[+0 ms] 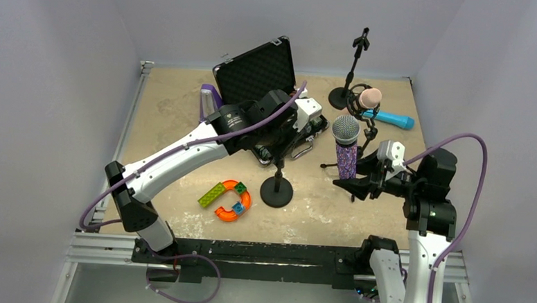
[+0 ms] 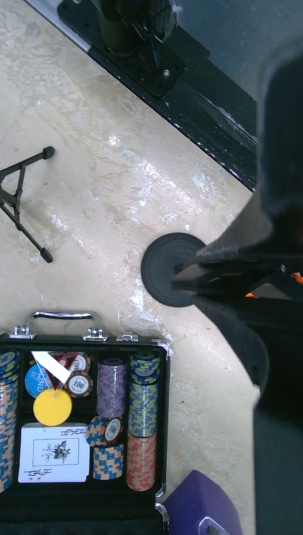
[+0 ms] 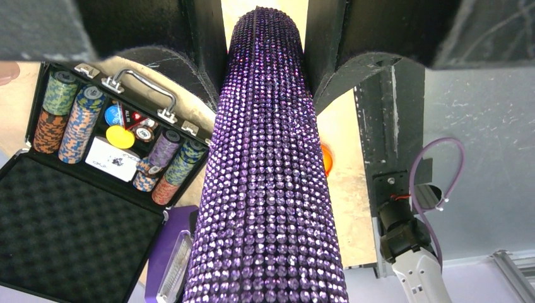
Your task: Attach the microphones to the stand
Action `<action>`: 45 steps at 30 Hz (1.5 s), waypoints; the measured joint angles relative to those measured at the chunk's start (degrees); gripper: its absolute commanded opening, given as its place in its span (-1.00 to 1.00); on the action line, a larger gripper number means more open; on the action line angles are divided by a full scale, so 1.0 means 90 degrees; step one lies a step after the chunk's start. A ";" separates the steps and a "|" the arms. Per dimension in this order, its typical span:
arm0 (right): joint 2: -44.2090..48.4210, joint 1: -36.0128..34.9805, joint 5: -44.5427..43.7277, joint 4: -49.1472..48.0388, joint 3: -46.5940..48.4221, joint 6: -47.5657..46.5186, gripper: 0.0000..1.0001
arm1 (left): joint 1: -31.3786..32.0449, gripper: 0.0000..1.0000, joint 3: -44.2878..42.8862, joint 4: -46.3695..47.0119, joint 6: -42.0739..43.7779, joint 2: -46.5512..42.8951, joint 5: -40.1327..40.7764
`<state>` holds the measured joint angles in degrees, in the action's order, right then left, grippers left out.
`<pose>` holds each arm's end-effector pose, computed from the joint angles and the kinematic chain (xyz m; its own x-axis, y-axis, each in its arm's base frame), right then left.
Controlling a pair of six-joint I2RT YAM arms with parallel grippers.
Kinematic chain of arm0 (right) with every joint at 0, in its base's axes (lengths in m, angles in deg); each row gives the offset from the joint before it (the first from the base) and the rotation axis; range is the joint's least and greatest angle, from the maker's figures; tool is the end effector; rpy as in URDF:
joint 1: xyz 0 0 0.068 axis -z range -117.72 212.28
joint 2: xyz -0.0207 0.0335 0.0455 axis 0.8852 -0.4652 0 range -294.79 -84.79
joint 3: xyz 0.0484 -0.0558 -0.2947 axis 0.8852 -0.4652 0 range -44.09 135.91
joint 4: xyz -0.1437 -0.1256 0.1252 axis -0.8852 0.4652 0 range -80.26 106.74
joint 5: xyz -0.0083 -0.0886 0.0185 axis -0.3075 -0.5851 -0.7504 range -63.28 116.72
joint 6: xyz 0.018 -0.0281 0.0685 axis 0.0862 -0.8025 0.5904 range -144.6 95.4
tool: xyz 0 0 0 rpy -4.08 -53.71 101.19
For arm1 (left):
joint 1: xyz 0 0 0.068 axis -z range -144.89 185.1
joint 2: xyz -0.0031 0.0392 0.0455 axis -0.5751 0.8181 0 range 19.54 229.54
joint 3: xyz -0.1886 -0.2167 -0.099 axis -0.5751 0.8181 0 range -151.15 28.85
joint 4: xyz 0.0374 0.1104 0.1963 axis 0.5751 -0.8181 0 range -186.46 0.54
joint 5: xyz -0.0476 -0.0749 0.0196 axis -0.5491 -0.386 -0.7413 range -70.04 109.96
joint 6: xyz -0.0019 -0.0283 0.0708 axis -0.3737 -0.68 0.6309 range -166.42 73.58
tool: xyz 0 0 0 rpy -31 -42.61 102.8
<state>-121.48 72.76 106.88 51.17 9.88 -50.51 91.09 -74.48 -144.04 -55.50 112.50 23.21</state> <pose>0.0531 0.0549 0.3750 0.0110 -0.0780 -0.9969 -0.9430 0.3308 -0.0362 0.1873 -0.2711 0.4092 -0.5122 0.4774 -0.7140 0.7332 0.6760 -0.0741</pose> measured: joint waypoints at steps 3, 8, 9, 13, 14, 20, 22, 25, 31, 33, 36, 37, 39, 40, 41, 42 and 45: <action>0.0000 0.0015 0.0053 -0.0015 0.0000 0.0000 -1.00 | 0.0000 -0.95 -0.0100 -0.0095 0.0202 0.0070 -0.0066; 0.0005 0.0036 0.0068 -0.0017 0.0000 0.0000 -1.00 | -0.0002 -1.00 -0.0158 -0.0352 0.0748 0.0063 -0.0391; 0.0010 0.0044 0.0068 -0.0017 0.0000 0.0000 -1.00 | -0.0010 -1.00 -0.0160 -0.0389 0.0877 0.0049 -0.0488; 0.0036 0.0051 0.0070 -0.0015 -0.0007 -0.0005 -1.00 | -0.0194 -1.00 -0.0104 -0.0600 0.1528 -0.0078 -0.1205; 0.0049 0.0051 0.0070 -0.0012 -0.0010 -0.0005 -1.00 | -0.0245 -1.00 -0.0053 -0.0661 0.1717 -0.0138 -0.1426; 0.0056 0.0051 0.0112 -0.0012 -0.0012 -0.0010 -1.00 | -0.0345 -0.88 0.0272 -0.0845 0.2516 -0.0469 -0.2144; 0.0056 0.0051 0.0134 -0.0012 -0.0012 -0.0010 -1.00 | -0.0340 -0.67 0.0335 -0.0828 0.2611 -0.0520 -0.2227; 0.0056 0.0056 0.0206 -0.0012 -0.0012 -0.0024 -1.00 | -0.0342 -0.20 0.0474 -0.0699 0.2603 -0.0614 -0.2259; 0.0056 0.0058 0.0216 -0.0005 -0.0012 -0.0061 -1.00 | -0.0342 0.55 0.0753 -0.0338 0.2261 -0.1010 -0.2011; 0.0056 0.0058 0.0216 0.0017 -0.0012 -0.0107 -1.00 | -0.0342 0.73 0.0882 -0.0165 0.2135 -0.1241 -0.1904; 0.0053 0.0058 0.0214 0.0083 -0.0012 -0.0204 -1.00 | -0.0342 0.89 0.1171 0.0175 0.1979 -0.1724 -0.1729; 0.0053 0.0058 0.0214 0.0112 -0.0012 -0.0245 -1.00 | -0.0345 0.92 0.1263 0.0279 0.1933 -0.1899 -0.1681; 0.0051 0.0058 0.0214 0.0172 -0.0012 -0.0330 -1.00 | -0.0345 0.96 0.1447 0.0520 0.1851 -0.2246 -0.1613; 0.0049 0.0058 0.0211 0.0204 -0.0012 -0.0379 -1.00 | -0.0345 0.96 0.1564 0.0668 0.1795 -0.2458 -0.1579; 0.0044 0.0058 0.0211 0.0231 -0.0012 -0.0423 -1.00 | -0.0345 0.96 0.1634 0.0753 0.1778 -0.2606 -0.1554; 0.0039 0.0058 0.0211 0.0267 -0.0012 -0.0478 -1.00 | -0.0345 0.96 0.1739 0.0884 0.1739 -0.2790 -0.1537; 0.0024 0.0058 0.0211 0.0457 -0.0012 -0.0716 -1.00 | -0.0345 0.98 0.2132 0.1260 0.1649 -0.3368 -0.1491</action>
<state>-121.26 73.28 108.78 55.28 9.77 -56.96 87.99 -55.29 -132.70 -40.66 82.19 9.79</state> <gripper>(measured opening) 0.426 0.979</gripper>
